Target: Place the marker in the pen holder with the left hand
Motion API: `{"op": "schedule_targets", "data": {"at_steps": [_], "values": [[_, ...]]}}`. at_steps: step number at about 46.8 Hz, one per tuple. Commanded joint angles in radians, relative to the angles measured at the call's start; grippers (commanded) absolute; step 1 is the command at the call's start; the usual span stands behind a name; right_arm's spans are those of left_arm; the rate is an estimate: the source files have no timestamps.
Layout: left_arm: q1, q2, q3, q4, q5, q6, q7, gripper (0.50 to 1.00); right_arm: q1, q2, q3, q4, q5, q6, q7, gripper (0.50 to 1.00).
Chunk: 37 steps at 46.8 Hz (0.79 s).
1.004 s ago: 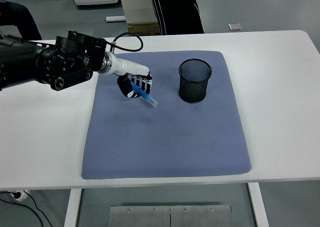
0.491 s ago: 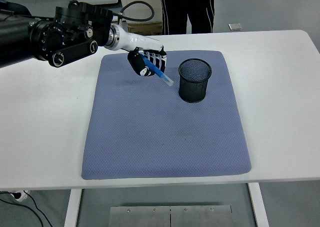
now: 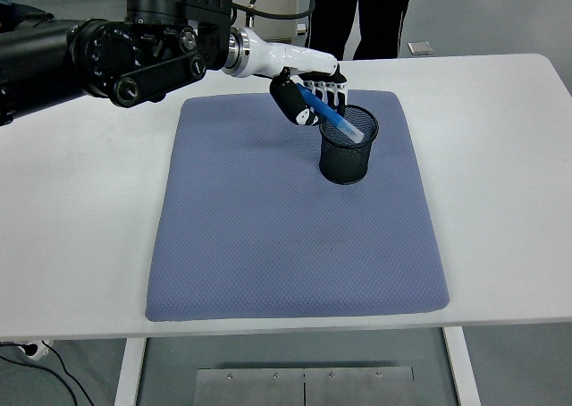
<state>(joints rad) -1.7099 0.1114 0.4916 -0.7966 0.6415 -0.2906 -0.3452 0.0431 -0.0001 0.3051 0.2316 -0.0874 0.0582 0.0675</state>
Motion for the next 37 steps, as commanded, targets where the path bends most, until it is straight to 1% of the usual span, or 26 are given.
{"op": "schedule_targets", "data": {"at_steps": [1,15,25,31,37], "values": [[0.026,-0.010,-0.021,0.000,-0.003,0.001,0.000,0.500,0.000,0.000,0.000,0.000,0.000,0.000,0.000,1.000],[0.091,-0.048,-0.073,0.002,-0.098,0.010,0.000,0.500,0.000,0.000,0.000,0.000,0.000,0.000,0.000,1.000],[0.119,-0.065,-0.107,0.010,-0.129,0.021,0.002,0.500,0.000,0.000,0.000,-0.002,0.000,0.000,0.000,1.000],[0.133,-0.075,-0.116,0.013,-0.164,0.041,0.003,0.500,0.000,0.000,0.000,0.000,0.000,0.000,0.000,1.000],[0.147,-0.078,-0.122,0.025,-0.213,0.044,0.003,0.500,0.000,0.000,0.000,0.000,0.000,0.000,0.000,1.000]]}}
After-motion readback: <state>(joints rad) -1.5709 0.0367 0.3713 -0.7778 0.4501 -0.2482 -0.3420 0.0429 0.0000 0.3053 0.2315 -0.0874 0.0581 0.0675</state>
